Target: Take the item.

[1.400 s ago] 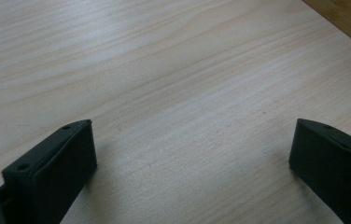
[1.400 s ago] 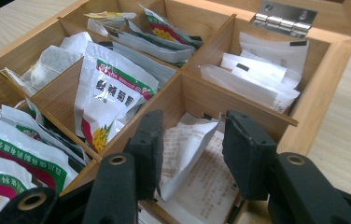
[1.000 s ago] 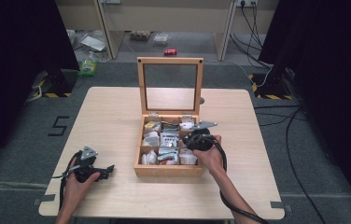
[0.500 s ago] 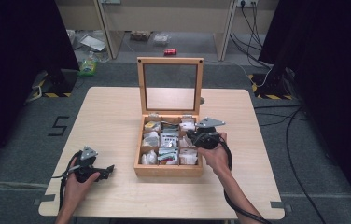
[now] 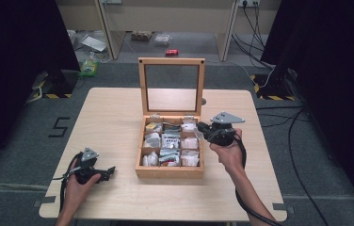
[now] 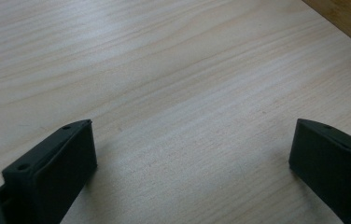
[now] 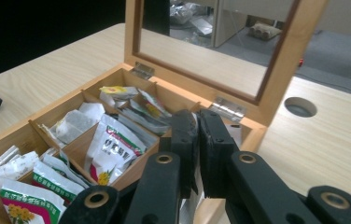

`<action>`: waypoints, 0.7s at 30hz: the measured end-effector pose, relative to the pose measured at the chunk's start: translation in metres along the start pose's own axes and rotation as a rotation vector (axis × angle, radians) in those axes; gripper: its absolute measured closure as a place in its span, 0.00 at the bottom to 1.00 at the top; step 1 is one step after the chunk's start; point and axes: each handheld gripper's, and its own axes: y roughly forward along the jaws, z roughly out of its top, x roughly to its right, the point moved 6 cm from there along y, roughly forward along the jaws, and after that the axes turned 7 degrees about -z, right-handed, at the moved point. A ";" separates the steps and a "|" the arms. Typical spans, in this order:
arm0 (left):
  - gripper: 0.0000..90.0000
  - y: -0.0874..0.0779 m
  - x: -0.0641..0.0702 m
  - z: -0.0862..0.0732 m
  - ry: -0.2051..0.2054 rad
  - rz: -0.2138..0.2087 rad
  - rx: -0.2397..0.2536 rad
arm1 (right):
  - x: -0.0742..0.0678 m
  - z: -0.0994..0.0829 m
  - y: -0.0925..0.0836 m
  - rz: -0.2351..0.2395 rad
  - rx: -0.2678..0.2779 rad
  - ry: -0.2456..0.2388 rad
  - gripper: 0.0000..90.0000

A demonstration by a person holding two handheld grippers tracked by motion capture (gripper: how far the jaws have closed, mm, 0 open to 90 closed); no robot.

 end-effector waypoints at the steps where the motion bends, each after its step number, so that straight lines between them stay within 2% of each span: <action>1: 0.00 0.000 0.000 0.000 0.000 0.000 0.000 | 0.002 0.000 -0.002 -0.001 0.002 0.005 0.95; 7: 0.00 0.000 0.000 0.000 0.000 0.000 0.000 | 0.017 -0.003 -0.010 -0.020 0.016 0.030 0.95; 18: 0.00 0.000 0.000 0.000 0.001 0.000 0.000 | 0.041 -0.024 -0.017 -0.071 0.017 0.064 0.95; 21: 0.00 0.000 0.000 0.000 0.000 0.000 0.000 | 0.044 -0.031 -0.019 -0.091 0.023 0.042 0.95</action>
